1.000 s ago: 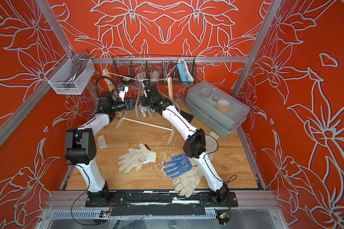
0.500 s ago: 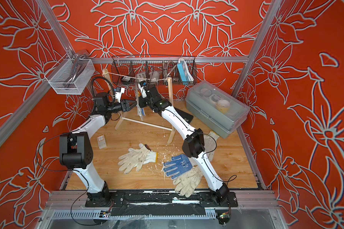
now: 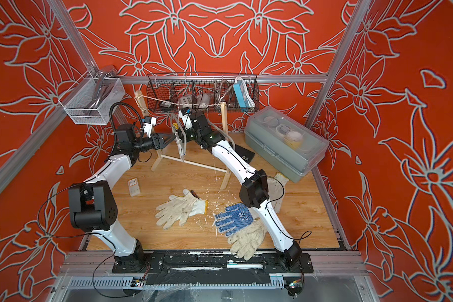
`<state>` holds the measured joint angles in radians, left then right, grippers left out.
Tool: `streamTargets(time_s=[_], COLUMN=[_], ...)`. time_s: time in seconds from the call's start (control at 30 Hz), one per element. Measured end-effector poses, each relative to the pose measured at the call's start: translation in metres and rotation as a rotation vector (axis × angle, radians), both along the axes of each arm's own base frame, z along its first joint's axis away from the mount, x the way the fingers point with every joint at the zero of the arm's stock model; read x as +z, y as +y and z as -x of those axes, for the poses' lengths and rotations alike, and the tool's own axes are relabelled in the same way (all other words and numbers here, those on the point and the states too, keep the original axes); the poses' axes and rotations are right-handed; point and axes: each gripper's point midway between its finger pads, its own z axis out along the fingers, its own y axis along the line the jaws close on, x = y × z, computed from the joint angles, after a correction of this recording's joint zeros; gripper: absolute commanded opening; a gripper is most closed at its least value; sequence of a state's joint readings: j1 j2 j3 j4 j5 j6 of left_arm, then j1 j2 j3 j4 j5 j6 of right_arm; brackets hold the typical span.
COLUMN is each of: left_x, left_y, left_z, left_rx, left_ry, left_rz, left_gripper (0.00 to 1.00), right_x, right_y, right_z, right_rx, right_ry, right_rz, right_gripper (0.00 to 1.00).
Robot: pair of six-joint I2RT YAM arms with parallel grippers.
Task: Clip the gloves onto a hanger to dry
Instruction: Open the clamp at the hanger.
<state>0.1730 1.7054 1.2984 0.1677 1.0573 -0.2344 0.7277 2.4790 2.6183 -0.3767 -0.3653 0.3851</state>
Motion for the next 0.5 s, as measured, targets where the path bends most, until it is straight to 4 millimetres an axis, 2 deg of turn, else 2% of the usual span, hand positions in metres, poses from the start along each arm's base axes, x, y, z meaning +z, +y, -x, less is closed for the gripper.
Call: streamTargets(time_s=[0.27, 0.37, 0.5], left_x=[0.000, 0.009, 0.022], left_y=[0.027, 0.033, 0.032], left_z=[0.006, 0.006, 0.004], left_rx=[0.017, 0.016, -0.013], left_ry=[0.053, 0.038, -0.008], left_rz=[0.016, 0.000, -0.017], left_gripper=[0.65, 0.65, 0.65], right_x=[0.004, 0.005, 0.007], right_y=[0.008, 0.011, 0.015], right_z=[0.009, 0.013, 0.019], right_rx=[0.053, 0.071, 0.094], right_ry=[0.012, 0.017, 0.019], right_rz=[-0.032, -0.038, -0.047], right_gripper=[0.00, 0.00, 0.00])
